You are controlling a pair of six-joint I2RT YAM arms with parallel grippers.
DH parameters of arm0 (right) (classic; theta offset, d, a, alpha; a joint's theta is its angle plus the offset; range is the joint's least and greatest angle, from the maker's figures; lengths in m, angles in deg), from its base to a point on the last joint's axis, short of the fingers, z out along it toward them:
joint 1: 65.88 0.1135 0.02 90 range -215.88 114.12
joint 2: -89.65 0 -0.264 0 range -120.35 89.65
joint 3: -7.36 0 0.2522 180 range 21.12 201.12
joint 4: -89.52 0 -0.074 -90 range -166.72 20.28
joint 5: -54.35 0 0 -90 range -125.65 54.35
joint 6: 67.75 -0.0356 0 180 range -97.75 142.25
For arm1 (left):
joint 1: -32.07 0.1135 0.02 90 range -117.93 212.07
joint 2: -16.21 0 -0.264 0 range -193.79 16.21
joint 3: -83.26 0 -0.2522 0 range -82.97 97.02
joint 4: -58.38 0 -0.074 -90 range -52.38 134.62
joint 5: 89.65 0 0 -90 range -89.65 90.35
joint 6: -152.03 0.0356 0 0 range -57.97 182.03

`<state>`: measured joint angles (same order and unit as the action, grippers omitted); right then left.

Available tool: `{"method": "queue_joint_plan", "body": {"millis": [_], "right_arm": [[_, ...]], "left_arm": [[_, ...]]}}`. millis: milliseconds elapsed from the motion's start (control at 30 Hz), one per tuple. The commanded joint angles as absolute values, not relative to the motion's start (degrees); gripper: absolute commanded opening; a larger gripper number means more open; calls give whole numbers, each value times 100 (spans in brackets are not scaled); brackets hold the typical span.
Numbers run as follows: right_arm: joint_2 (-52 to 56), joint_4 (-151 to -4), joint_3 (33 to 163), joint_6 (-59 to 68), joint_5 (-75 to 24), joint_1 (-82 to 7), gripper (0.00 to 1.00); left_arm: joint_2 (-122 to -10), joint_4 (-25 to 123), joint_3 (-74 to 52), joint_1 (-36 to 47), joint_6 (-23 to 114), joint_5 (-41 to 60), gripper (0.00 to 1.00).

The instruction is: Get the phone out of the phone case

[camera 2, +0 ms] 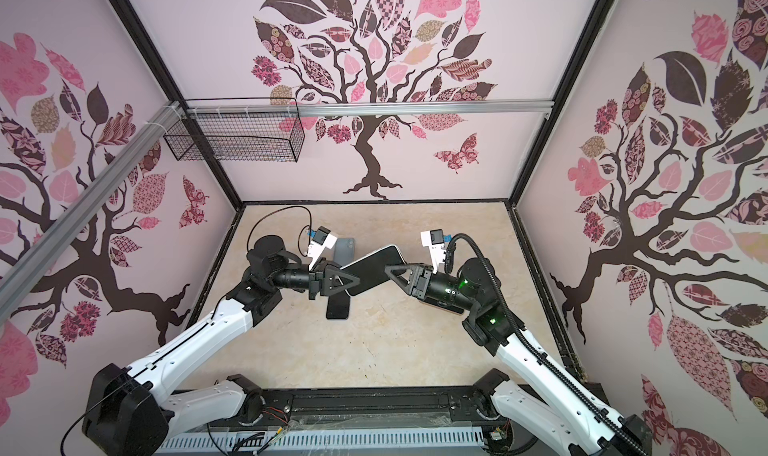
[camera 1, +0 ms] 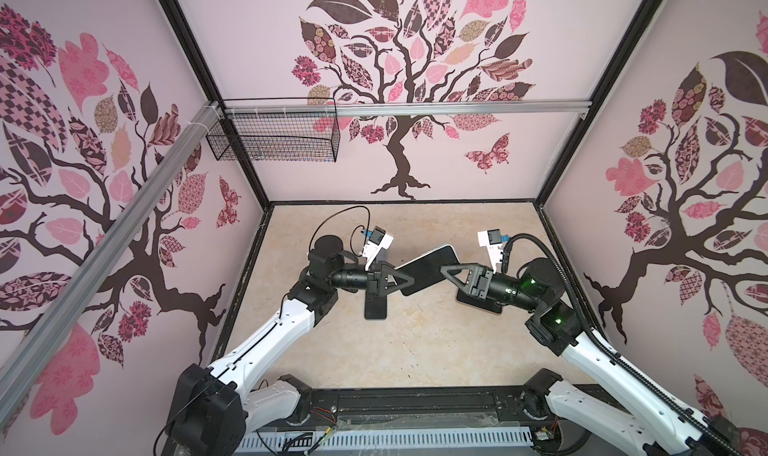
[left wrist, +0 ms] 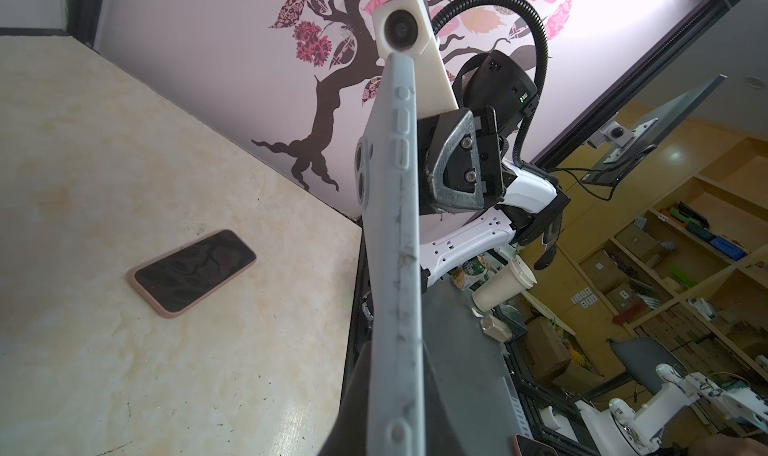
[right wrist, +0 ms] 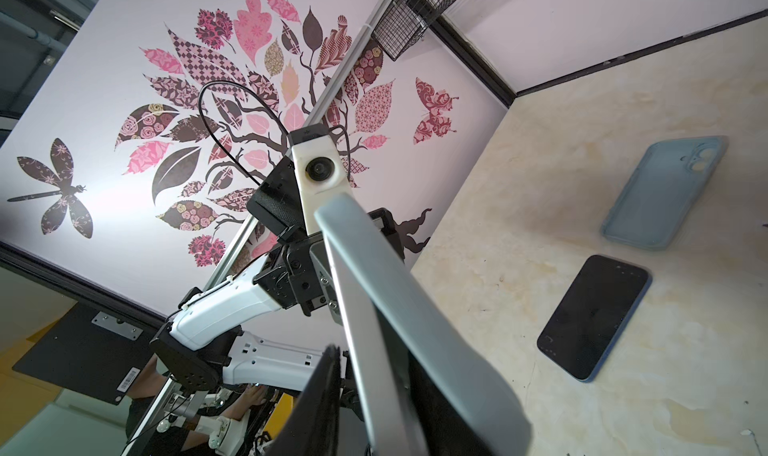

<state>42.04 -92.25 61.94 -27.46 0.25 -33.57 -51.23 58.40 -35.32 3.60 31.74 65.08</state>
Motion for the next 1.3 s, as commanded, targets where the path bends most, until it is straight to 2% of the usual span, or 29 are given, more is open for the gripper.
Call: {"method": "queue_joint_plan", "body": {"millis": [0, 233, 867, 1000, 1133, 1233, 1267], "right_arm": [[4300, -10703, 6520, -2793, 1019, -3136, 30], [4294, -11456, 6350, -2972, 968, -3134, 29], [4288, -11585, 6169, -2549, 995, -3135, 12], [4357, -11511, 6138, -2258, 956, -3134, 1], [4375, -11366, 6099, -2012, 847, -3136, 0], [4457, -10977, 6137, -1480, 766, -3135, 0], [4514, -10801, 6162, -1199, 716, -3141, 0]], "left_arm": [[-5425, 5350, -3745, 204, 3122, 6314, 0], [-5454, 5547, -3782, 202, 3113, 6358, 0], [-5486, 5567, -3771, 210, 3142, 6381, 0], [-5480, 5567, -3740, 227, 3148, 6373, 0], [-5422, 5441, -3628, 233, 3304, 6411, 0], [-5239, 5140, -3474, 228, 3443, 6344, 39], [-5126, 4931, -3419, 230, 3588, 6206, 49]]}}
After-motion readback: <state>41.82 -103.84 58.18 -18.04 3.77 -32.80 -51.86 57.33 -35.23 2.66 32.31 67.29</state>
